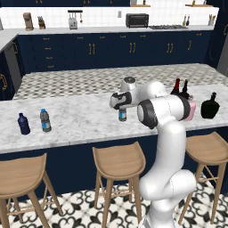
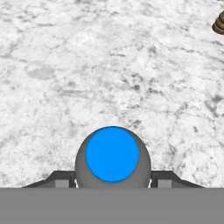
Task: Move the plastic bottles in the middle to the plastics group, and the glass bottles in the middle to the glass group.
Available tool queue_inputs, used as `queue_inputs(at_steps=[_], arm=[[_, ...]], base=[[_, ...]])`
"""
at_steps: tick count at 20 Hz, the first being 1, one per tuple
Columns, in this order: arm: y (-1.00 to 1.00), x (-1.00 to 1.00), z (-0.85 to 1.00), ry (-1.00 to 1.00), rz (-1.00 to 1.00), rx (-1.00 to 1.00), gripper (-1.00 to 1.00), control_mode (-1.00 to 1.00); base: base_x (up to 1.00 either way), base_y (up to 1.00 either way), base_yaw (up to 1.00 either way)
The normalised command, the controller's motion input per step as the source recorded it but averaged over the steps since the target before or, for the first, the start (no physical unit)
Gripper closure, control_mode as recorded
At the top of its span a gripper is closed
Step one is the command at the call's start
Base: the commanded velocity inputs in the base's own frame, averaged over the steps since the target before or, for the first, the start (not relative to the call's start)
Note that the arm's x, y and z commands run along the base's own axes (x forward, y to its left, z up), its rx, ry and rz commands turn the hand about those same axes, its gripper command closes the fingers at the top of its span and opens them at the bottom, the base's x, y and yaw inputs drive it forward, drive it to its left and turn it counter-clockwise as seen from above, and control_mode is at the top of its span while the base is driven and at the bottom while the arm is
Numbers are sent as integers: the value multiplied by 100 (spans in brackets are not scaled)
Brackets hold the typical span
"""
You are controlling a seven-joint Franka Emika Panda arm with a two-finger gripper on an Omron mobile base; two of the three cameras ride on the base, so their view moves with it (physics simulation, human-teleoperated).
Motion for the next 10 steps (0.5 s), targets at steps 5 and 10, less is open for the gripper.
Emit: queue_inputs(at_steps=[5,10], arm=[[-1,-14,29,-5,4,11,100,-100],[23,-44,69,-11,15,17,100,-100]], base=[[0,0,0],[0,0,0]])
